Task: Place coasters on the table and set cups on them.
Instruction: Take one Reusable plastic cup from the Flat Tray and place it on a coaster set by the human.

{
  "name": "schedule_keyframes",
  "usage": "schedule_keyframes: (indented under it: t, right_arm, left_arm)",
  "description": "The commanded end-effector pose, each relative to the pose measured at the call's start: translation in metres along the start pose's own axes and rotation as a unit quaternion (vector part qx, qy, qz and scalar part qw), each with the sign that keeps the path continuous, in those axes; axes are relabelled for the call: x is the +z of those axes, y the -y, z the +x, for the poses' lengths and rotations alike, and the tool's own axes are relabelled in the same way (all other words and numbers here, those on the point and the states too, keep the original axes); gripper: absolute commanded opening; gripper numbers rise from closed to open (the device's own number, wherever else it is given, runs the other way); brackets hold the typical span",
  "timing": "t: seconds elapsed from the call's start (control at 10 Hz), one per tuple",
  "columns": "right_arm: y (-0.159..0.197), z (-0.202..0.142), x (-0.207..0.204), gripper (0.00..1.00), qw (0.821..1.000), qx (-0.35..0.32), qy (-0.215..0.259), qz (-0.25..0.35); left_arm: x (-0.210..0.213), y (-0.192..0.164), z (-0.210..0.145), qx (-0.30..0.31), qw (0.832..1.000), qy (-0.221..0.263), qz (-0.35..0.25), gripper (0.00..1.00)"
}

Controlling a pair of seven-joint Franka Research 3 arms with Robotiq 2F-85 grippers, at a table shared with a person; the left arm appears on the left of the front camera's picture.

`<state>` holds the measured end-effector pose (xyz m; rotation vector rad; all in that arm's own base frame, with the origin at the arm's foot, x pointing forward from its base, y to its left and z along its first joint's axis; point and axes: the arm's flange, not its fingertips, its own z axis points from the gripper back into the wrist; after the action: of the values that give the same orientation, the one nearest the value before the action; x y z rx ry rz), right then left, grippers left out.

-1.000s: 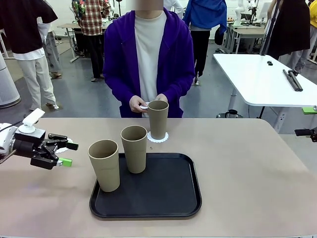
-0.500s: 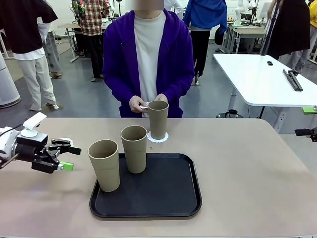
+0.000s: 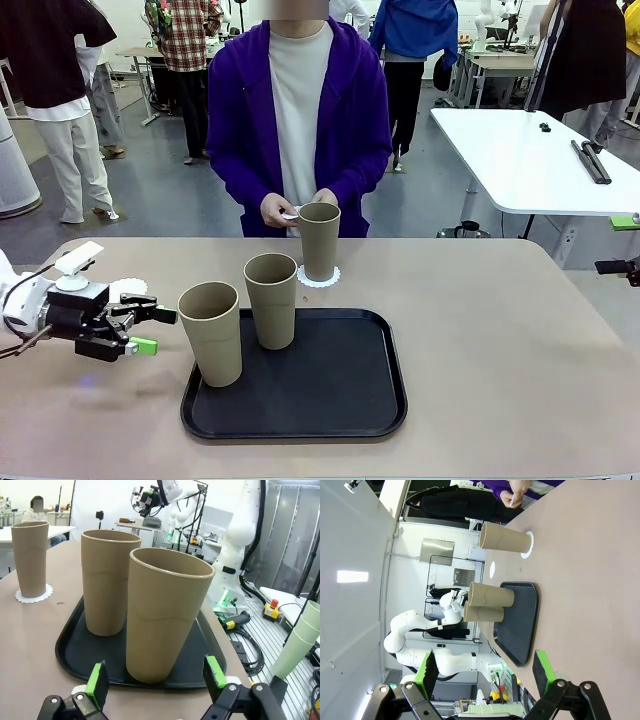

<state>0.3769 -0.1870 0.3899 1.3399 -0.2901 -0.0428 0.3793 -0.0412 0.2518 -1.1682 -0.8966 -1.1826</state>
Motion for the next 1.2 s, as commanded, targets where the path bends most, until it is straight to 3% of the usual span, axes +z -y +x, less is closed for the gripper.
schedule_keyframes:
  t: [0.0, 0.5, 1.1]
  right_arm:
    - [-0.001, -0.002, 0.001, 1.00, 1.000, 0.001, -0.007, 0.000]
    - [-0.001, -0.002, 0.001, 1.00, 1.000, 0.001, -0.007, 0.000]
    - [-0.001, -0.002, 0.001, 1.00, 1.000, 0.001, -0.007, 0.000]
  left_arm:
    - [-0.011, -0.009, -0.009, -0.017, 0.999, 0.034, -0.007, 1.00]
    - [-0.031, -0.016, -0.015, -0.016, 0.997, 0.065, -0.036, 1.00]
    - [-0.061, -0.009, -0.016, -0.031, 0.995, 0.063, -0.075, 1.00]
